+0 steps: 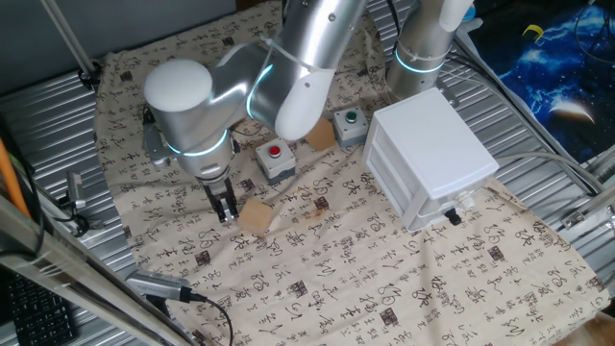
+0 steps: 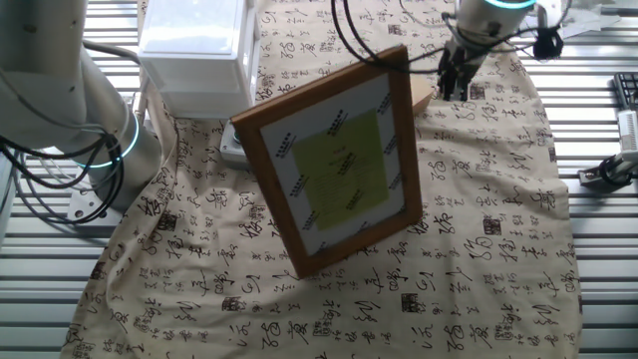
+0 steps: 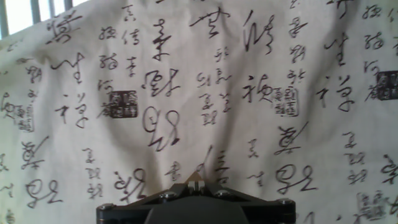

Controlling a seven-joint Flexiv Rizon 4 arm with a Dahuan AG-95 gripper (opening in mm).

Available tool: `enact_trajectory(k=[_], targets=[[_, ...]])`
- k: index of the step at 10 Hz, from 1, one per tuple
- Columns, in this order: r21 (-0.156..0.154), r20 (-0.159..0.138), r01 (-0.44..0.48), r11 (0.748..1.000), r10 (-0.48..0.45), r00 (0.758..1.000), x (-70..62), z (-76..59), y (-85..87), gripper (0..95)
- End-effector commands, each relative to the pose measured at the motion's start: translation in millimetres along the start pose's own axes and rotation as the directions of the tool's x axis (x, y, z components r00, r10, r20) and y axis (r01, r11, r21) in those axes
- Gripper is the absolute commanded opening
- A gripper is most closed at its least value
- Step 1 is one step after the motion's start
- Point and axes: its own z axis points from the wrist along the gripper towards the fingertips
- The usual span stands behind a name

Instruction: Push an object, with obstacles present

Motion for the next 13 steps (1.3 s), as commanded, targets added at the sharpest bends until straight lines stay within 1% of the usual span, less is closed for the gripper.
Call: enact_trajectory(k=[1, 2, 3, 4, 5, 6, 7, 8, 10, 11, 13], targets=[[0.011, 0.003, 0.027, 1.0, -0.027, 1.0, -1.8, 1.4, -3.6, 0.0], [0.013, 0.003, 0.037, 0.999, -0.037, 0.999, -3.0, 1.6, -5.5, 0.0], [0.028, 0.0, 0.066, 0.997, -0.066, 0.998, -7.8, 1.6, -12.7, 0.0], [0.03, -0.004, 0.086, 0.996, -0.086, 0.996, -14.1, 2.6, -22.1, 0.0], [0.028, -0.007, 0.091, 0.995, -0.09, 0.996, -17.0, 3.5, -26.5, 0.0], [0.024, -0.011, 0.105, 0.994, -0.105, 0.994, -22.5, 8.6, -37.8, 0.0], [0.024, -0.011, 0.108, 0.994, -0.108, 0.994, -23.9, 10.8, -40.7, 0.0], [0.02, -0.011, 0.11, 0.994, -0.11, 0.994, -26.7, 17.2, -45.4, 0.0], [0.004, -0.016, 0.102, 0.995, -0.102, 0.995, -28.0, 22.7, -45.8, 0.0], [0.0, -0.02, 0.095, 0.996, -0.095, 0.995, -27.3, 24.1, -42.4, 0.0], [-0.006, -0.019, 0.084, 0.996, -0.084, 0.996, -25.4, 27.1, -35.1, 0.0]])
